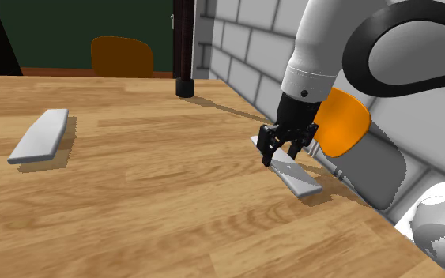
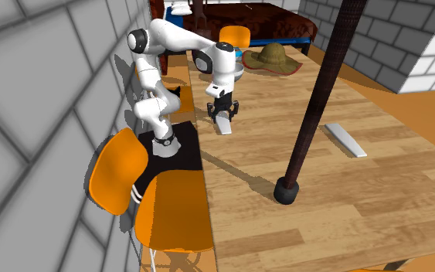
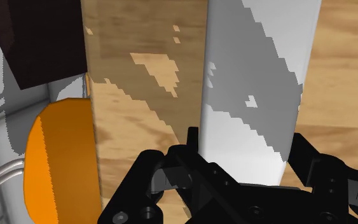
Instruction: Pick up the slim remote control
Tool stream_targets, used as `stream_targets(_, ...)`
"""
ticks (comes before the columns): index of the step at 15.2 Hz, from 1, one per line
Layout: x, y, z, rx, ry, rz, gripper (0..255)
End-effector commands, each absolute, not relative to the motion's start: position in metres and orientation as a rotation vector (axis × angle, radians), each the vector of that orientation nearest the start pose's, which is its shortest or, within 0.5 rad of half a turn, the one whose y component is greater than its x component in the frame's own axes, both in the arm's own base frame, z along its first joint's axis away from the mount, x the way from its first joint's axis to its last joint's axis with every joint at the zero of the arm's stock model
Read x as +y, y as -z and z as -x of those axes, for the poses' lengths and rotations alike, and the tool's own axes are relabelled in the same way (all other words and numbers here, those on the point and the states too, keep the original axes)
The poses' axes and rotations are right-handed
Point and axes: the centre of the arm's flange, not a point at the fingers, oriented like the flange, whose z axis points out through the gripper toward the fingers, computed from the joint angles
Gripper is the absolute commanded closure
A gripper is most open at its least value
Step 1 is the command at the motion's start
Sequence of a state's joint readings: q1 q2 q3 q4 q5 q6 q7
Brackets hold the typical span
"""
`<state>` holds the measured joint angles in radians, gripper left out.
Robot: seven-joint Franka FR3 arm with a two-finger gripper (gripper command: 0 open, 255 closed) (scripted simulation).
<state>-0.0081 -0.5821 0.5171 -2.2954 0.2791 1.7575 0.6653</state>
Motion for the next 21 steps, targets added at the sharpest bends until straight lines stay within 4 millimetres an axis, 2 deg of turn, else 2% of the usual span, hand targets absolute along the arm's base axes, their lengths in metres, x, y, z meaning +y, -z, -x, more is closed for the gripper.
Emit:
stream_targets(1,0.24,-0.53,-0.323,0.448,-0.014,3.116,255)
stream_targets(6,0.24,-0.531,-0.322,0.448,-0.014,3.116,255)
stream_targets(21,0.24,-0.61,-0.322,0.448,-0.014,3.116,255)
